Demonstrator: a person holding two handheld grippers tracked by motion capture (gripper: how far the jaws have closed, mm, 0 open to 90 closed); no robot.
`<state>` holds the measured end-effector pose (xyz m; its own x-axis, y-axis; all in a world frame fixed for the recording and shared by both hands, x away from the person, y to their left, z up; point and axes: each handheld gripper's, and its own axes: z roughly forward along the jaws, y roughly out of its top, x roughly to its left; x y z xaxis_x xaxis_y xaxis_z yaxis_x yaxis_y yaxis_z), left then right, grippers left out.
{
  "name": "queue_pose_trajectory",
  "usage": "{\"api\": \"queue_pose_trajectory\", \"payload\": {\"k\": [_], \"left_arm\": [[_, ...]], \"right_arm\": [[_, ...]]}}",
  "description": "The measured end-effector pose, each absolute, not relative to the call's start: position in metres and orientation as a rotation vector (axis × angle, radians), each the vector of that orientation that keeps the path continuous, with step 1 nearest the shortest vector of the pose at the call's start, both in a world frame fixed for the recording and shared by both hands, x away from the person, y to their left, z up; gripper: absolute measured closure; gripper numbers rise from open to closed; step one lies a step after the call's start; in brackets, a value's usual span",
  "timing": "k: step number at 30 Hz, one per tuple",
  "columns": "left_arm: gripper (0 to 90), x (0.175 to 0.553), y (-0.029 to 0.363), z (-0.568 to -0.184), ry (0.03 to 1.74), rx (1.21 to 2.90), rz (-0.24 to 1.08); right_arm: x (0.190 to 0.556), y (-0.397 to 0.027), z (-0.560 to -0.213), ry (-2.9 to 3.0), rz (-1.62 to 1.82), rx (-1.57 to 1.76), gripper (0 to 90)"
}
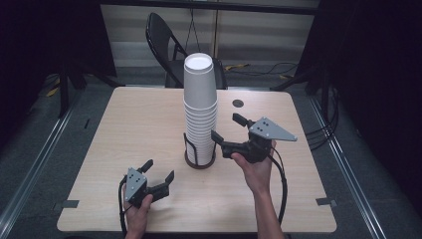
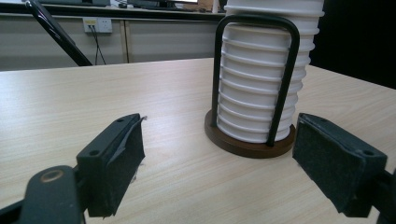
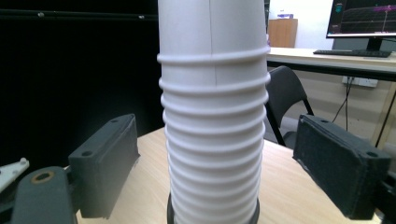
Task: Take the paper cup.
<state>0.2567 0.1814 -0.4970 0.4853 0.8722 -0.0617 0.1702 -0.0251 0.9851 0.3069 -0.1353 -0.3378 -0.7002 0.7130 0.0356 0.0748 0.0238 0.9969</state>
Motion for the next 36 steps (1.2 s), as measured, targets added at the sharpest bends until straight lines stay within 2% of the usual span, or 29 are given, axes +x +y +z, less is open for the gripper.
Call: {"api": "queue_pose_trajectory", "payload": {"k": [22,36], "left_arm": [[16.4,0.256,0.182,-0.497,0.949,1.513,0.728],[16.4,0.256,0.184,-0.497,0.947,1.5,0.724]], "right_arm": [[0.337,-0.119,-0.281,1.832,1.798,0.722,13.2],[0.37,-0.094,-0.268,1.899,1.787,0.71,11.7]]}}
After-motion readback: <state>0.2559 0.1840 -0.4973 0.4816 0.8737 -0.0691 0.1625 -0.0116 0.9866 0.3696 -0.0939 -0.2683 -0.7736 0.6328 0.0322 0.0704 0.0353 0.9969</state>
